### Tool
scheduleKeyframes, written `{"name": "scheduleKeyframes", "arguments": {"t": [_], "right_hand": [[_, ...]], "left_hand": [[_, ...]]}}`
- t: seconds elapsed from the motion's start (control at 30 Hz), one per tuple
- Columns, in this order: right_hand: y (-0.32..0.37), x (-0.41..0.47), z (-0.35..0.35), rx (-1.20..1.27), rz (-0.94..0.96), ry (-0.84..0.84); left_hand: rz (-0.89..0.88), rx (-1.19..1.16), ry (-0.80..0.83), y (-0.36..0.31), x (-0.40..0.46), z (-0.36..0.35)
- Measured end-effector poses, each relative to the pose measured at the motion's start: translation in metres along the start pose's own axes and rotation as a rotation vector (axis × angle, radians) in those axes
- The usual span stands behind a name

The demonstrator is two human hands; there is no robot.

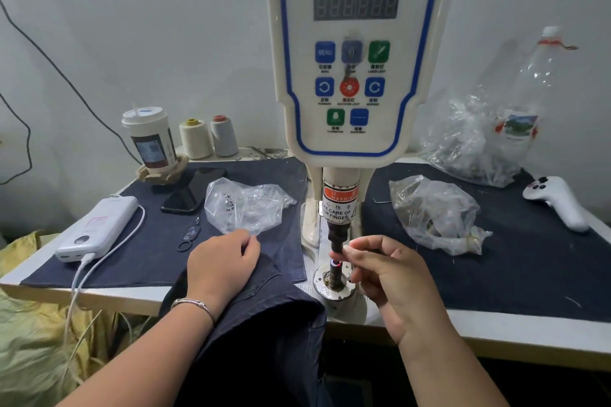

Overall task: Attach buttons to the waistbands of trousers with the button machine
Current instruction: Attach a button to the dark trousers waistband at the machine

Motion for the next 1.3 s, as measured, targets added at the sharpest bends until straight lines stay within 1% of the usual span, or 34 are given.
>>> {"name": "scheduleKeyframes", "arguments": {"t": [0.2, 0.7, 0.97, 1.17, 1.2, 1.23, 1.3], "right_hand": [[-0.002, 0.001, -0.001, 0.03, -0.067, 0.02], [-0.004, -0.007, -0.005, 0.157, -0.123, -0.056], [0.008, -0.012, -0.003, 0.106, 0.004, -0.071], [0.008, -0.025, 0.0, 0.178, -0.053, -0.039], [0.006, -0.03, 0.003, 0.194, -0.043, -0.054], [0.004, -0.036, 0.007, 0.196, -0.002, -0.091], [0.001, -0.053, 0.011, 0.155, 0.166, -0.173]], "left_hand": [[0.002, 0.009, 0.013, 0.001, 0.0, 0.0], [-0.016, 0.018, 0.02, 0.0, -0.001, -0.001], [-0.018, 0.023, 0.019, 0.0, 0.0, -0.002], [-0.011, 0.021, 0.025, 0.0, 0.0, -0.001], [-0.011, 0.025, 0.028, 0.0, 0.0, -0.001], [-0.012, 0.029, 0.03, 0.0, 0.0, -0.001], [-0.017, 0.032, 0.022, -0.001, 0.0, -0.001]]}}
Point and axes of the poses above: each hand's wrist, its own x-axis towards the middle knuckle, its own z-axis out of the back of the hand, y = z × x, the point moved 6 cm from there along x, towards the middle knuckle, and after that the axes turned 11 degrees about -y, right-handed, at the moved point
